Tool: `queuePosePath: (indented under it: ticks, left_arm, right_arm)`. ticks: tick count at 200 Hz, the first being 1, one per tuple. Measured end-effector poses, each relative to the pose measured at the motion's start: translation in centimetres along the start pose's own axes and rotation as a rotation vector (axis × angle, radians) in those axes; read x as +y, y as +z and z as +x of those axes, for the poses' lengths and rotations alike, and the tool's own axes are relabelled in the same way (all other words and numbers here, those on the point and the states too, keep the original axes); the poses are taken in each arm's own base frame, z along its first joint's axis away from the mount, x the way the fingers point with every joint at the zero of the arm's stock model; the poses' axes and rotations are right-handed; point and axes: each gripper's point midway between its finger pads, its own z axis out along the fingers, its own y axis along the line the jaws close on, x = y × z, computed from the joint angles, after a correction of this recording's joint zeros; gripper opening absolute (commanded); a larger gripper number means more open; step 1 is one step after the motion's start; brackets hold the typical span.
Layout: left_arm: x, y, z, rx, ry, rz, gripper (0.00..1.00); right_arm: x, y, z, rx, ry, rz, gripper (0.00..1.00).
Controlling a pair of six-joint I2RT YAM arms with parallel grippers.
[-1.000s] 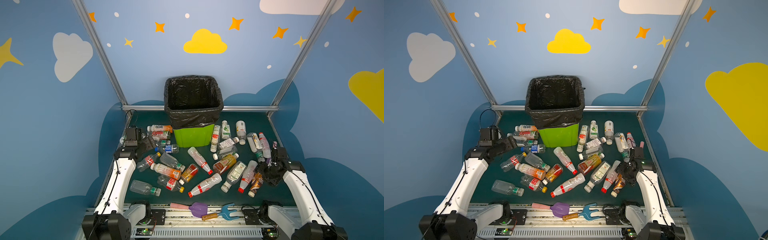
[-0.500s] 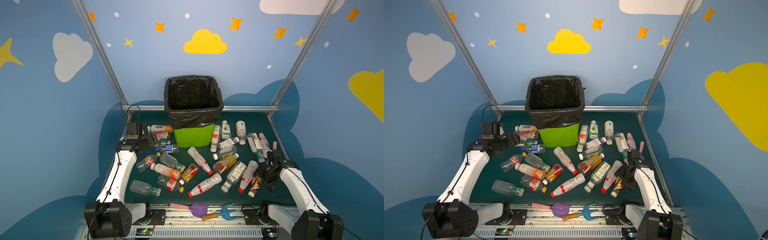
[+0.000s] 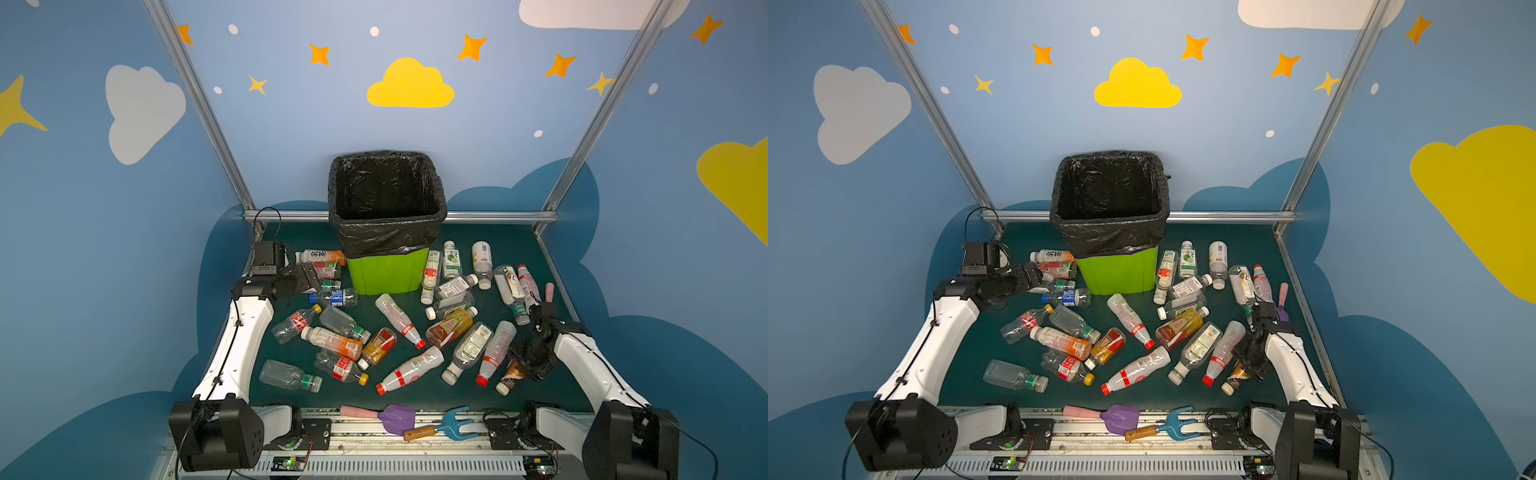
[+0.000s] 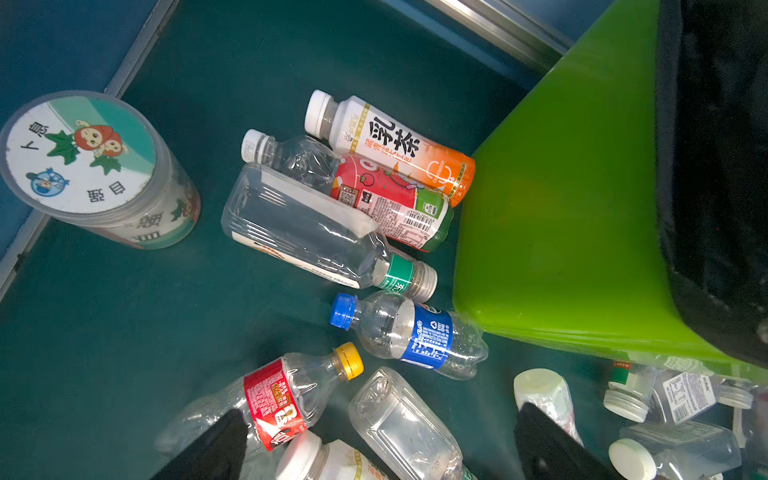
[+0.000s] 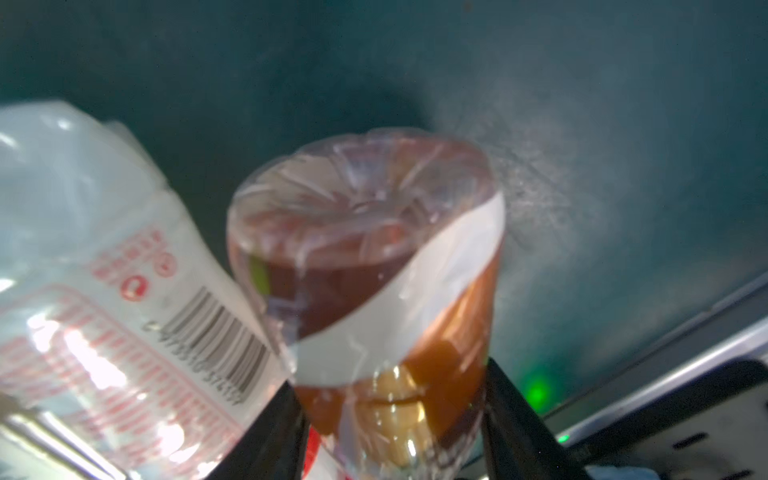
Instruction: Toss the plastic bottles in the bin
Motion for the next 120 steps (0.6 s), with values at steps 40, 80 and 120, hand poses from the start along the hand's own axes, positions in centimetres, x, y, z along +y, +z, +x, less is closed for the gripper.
queuePosePath:
  ticks: [40, 80, 120]
  left_arm:
    - [-0.1, -0.2, 0.2, 0.01, -0.002, 0.004, 1.0]
    - [-0.1, 0.0, 0.2, 0.033, -0.011, -0.003, 1.0]
    - [-0.1, 0.1, 0.4, 0.043, -0.032, -0.002, 1.0]
  right_arm:
    - [0.4, -2.1, -0.6, -0.082, 0.006, -0.075, 0.38]
    - [2.9, -8.9, -2.7, -0.262, -0.024, -0.26, 0.39]
    - [7.2, -17.3, -4.2, -0.37, -0.08, -0.499, 0.39]
